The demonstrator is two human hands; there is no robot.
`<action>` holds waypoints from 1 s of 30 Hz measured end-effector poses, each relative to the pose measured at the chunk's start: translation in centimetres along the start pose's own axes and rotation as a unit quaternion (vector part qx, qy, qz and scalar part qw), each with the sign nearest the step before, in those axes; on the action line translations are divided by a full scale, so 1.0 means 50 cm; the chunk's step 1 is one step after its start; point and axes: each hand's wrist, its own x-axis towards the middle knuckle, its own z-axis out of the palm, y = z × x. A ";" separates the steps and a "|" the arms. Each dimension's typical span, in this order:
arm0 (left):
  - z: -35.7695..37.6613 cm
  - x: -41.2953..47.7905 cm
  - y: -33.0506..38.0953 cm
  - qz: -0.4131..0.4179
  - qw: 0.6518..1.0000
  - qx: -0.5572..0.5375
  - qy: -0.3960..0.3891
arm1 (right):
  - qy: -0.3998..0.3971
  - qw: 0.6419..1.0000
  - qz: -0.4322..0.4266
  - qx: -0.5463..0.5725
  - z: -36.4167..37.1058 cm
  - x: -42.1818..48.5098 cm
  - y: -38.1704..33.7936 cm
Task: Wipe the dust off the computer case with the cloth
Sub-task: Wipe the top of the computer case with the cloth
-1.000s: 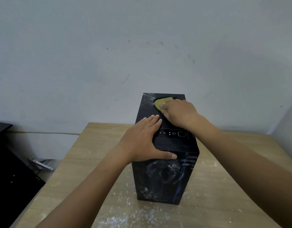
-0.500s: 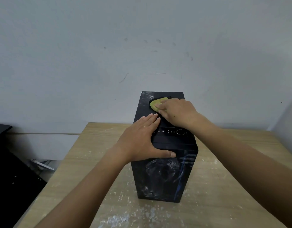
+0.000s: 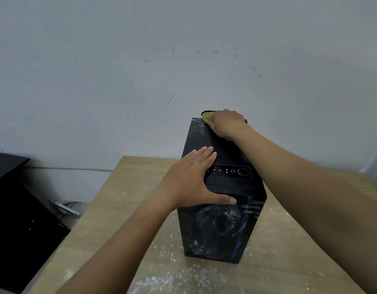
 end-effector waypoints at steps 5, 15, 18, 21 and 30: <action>-0.001 -0.001 0.001 -0.001 1.000 -0.002 0.000 | 0.008 0.999 -0.033 0.004 0.002 -0.016 0.011; -0.013 -0.010 -0.005 0.014 1.000 0.000 -0.011 | -0.023 0.987 -0.150 0.052 0.012 -0.084 0.062; -0.016 -0.012 -0.015 0.020 0.999 0.011 -0.032 | -0.029 0.973 -0.217 0.076 0.010 -0.113 0.072; -0.019 -0.011 -0.017 0.024 0.999 0.008 -0.037 | -0.018 0.966 -0.249 0.070 0.012 -0.129 0.073; -0.021 -0.005 -0.014 -0.017 0.998 -0.053 -0.021 | -0.001 0.976 -0.210 0.050 0.029 -0.080 0.053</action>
